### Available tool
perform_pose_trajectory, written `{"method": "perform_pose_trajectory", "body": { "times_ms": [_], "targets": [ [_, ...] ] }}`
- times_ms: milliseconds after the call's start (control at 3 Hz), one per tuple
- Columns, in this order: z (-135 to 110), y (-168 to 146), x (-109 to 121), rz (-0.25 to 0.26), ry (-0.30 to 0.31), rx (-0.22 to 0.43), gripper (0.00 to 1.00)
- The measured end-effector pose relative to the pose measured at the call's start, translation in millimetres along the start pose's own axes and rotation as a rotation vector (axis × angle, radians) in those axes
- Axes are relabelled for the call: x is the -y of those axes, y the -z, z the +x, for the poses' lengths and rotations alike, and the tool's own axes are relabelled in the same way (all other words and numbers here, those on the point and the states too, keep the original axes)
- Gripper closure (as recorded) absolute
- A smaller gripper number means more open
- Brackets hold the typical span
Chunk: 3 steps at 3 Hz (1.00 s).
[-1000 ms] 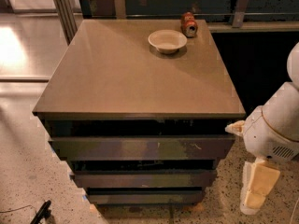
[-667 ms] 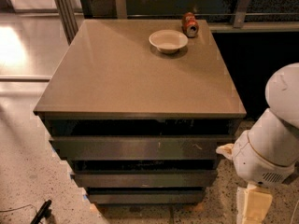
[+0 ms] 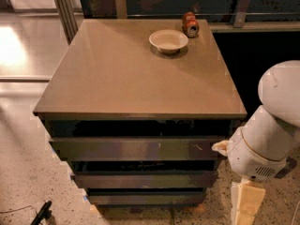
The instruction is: Open top drawer
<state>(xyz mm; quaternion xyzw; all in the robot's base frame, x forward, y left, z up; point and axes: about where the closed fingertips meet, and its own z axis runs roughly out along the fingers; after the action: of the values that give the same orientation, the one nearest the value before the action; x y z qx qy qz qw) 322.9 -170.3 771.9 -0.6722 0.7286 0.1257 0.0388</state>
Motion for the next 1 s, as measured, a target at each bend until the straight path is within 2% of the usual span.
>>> {"method": "perform_pose_trajectory", "body": {
  "times_ms": [333,667,1000],
  "targets": [
    [-33.9,-13.4,42.8,-0.028,0.026,0.040,0.00],
    [-37.6,-22.1,44.9,-0.039,0.035,0.045,0.00],
    [-62.1,-66.9,61.9,-0.106,0.071,0.062,0.00]
  ]
}}
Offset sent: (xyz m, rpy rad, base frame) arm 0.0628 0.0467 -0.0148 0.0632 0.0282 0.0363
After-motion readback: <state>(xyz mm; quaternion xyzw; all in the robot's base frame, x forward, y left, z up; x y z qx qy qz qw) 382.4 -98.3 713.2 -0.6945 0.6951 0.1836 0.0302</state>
